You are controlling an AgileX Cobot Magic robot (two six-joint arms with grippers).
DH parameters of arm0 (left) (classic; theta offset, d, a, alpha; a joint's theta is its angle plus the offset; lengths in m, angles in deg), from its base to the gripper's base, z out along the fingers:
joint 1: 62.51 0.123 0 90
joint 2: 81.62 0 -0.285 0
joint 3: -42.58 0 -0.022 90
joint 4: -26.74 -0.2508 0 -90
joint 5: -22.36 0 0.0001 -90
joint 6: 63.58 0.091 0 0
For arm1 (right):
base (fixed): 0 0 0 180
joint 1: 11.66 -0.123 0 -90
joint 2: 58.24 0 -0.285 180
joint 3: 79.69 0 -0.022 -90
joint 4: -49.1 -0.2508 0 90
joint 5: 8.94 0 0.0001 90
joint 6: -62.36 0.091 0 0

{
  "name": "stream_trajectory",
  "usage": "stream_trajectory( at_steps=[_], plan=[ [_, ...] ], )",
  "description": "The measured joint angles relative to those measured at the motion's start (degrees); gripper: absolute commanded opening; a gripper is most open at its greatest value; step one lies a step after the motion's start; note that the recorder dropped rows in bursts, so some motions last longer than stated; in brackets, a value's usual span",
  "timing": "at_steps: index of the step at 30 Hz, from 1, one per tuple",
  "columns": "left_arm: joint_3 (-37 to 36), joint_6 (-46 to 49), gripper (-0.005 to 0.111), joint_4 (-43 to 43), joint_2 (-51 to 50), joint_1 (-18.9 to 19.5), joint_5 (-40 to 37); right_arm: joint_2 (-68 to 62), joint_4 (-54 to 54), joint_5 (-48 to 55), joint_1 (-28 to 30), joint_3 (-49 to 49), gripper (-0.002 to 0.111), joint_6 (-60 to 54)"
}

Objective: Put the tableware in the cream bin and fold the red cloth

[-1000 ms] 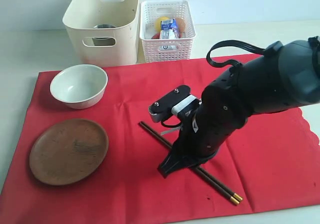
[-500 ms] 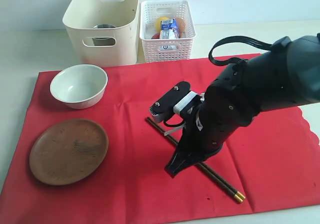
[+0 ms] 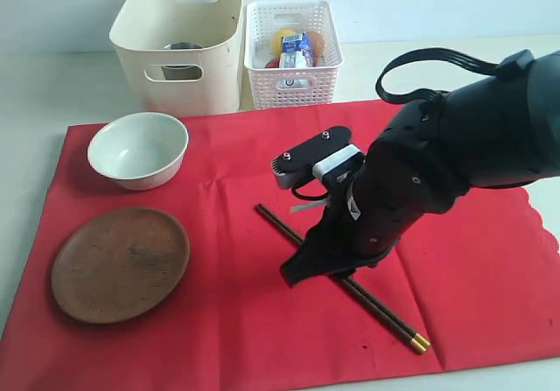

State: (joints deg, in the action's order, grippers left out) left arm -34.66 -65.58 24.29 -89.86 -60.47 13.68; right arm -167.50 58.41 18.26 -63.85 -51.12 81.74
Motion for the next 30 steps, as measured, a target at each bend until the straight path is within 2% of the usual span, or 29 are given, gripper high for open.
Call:
stream_trajectory(
  at_steps=[11,17,30],
  plan=[
    [0.00,0.00,0.000,0.00,0.00,0.00,0.00,-4.13,-2.10,0.00,0.00,0.00,0.029,-3.45],
    [0.00,0.00,0.000,0.00,0.00,0.00,0.00,-4.25,-2.59,-0.22,0.00,-0.10,0.000,-3.80],
    [0.00,0.00,0.000,0.00,0.00,0.00,0.00,-3.52,-2.04,0.25,0.00,-0.10,0.000,-5.71]
  ],
)
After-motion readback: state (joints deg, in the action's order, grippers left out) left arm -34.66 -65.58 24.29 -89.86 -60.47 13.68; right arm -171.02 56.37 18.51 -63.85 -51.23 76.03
